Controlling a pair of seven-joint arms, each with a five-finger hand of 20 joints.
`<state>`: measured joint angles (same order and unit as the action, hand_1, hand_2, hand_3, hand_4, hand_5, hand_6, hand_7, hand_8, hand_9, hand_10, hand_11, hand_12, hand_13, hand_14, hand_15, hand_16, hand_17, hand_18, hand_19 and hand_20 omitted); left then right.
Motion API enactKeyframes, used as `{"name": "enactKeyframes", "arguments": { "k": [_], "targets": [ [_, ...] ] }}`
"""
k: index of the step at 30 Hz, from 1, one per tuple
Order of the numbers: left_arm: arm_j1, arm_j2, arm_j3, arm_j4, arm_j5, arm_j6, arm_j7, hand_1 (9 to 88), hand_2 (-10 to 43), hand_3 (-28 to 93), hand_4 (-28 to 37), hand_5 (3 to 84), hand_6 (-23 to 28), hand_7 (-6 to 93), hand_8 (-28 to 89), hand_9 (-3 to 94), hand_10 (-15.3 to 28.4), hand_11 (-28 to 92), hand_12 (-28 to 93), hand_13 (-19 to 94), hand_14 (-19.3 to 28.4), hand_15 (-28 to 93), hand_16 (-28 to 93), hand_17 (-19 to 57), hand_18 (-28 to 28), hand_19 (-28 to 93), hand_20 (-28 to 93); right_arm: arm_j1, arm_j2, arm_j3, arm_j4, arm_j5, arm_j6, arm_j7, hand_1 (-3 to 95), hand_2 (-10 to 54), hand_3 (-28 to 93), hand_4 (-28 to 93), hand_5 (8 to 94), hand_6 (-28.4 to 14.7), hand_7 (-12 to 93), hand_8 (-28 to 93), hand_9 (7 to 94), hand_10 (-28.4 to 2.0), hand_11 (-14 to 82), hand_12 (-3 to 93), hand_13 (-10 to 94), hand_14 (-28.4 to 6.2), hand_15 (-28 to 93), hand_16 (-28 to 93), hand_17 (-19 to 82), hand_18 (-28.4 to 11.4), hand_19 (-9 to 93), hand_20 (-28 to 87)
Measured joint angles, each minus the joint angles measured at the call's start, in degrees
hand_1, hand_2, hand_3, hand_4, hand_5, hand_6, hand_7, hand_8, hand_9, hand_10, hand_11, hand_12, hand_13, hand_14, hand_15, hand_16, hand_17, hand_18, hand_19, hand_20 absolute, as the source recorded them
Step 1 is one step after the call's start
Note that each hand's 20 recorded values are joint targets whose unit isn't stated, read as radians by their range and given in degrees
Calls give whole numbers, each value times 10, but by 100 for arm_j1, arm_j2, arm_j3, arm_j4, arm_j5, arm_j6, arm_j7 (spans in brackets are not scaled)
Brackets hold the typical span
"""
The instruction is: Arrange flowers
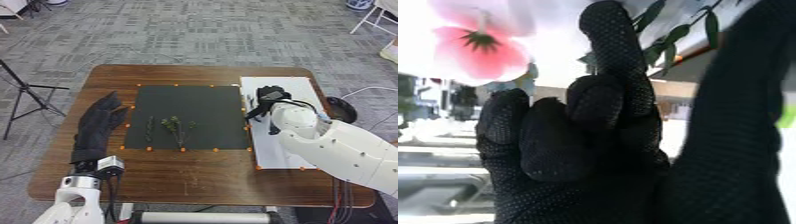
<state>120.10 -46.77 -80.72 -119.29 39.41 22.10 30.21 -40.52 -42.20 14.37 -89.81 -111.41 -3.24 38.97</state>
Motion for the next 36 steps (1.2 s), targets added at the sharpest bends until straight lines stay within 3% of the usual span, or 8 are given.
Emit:
{"name": "enactKeyframes", "arguments": {
  "k": [2, 4, 6, 7, 10, 18, 30, 36],
  "targets": [
    [0, 0, 0, 0, -5, -3, 8, 302, -53, 695, -223, 311, 18, 259, -111, 257, 119, 302, 202, 237, 141, 391, 45, -80, 198, 408, 176, -9, -6, -38, 5, -12, 139, -4, 735, -95, -273, -43, 788, 26, 394, -89, 766, -76, 628, 560, 713, -69, 889, 470, 327, -152, 830, 534],
    [1, 0, 0, 0, -10, -3, 12, 302, -52, 695, -224, 311, 18, 258, -111, 258, 119, 301, 202, 237, 141, 390, 45, -80, 198, 408, 176, -34, -12, -51, 3, -60, 225, -2, 734, -95, -79, -117, 804, 29, 395, -33, 787, -74, 626, 547, 738, -69, 881, 458, 353, -170, 848, 511],
    [3, 0, -1, 0, -16, -3, 14, 301, -50, 696, -225, 311, 18, 258, -111, 258, 119, 301, 202, 237, 141, 390, 45, -80, 198, 408, 176, -59, -13, -50, -19, -114, 260, 8, 568, -95, 481, -255, 827, 25, 382, 127, 817, -73, 619, 533, 774, -72, 866, 445, 384, -199, 878, 455],
    [4, 0, -3, 0, -18, -3, 14, 301, -49, 695, -226, 311, 18, 258, -110, 258, 119, 302, 202, 237, 141, 390, 45, -80, 198, 408, 176, -71, -14, -46, -38, -134, 264, 10, 511, -95, 649, -275, 831, 23, 382, 156, 823, -72, 618, 531, 781, -72, 863, 444, 389, -203, 883, 445],
    [5, 0, -5, 0, -22, -3, 17, 301, -49, 695, -227, 312, 19, 257, -110, 258, 119, 302, 203, 237, 141, 389, 45, -80, 199, 408, 176, -121, -12, 2, -104, -136, 261, 13, 481, -95, 775, -280, 820, 11, 393, 203, 822, -74, 617, 539, 783, -73, 861, 449, 390, -206, 885, 445],
    [7, -1, -10, 0, -43, 0, 34, 299, -47, 697, -226, 312, 18, 256, -110, 259, 119, 301, 203, 237, 141, 388, 46, -80, 198, 408, 176, -441, 6, 244, -236, -17, 339, -12, 429, -95, 841, -197, 782, -4, 442, 285, 814, -77, 648, 554, 784, -74, 875, 452, 391, -207, 887, 454],
    [30, -11, -25, 0, -51, 7, 61, 300, -47, 698, -228, 312, 18, 257, -110, 260, 119, 301, 202, 237, 141, 388, 47, -80, 198, 407, 177, -903, 207, 400, -485, 116, 1263, -411, 410, -95, 853, -150, 758, -15, 506, 290, 816, -82, 683, 557, 785, -79, 900, 440, 393, -209, 893, 460],
    [58, -12, -32, -3, -56, 9, 70, 298, -46, 699, -228, 313, 18, 258, -111, 260, 119, 302, 202, 237, 141, 387, 46, -80, 198, 407, 177, -1064, 345, 634, -816, 87, 1391, -476, 411, -95, 846, -160, 752, -8, 513, 277, 815, -77, 681, 559, 785, -74, 900, 435, 395, -207, 895, 457]
  ]
}}
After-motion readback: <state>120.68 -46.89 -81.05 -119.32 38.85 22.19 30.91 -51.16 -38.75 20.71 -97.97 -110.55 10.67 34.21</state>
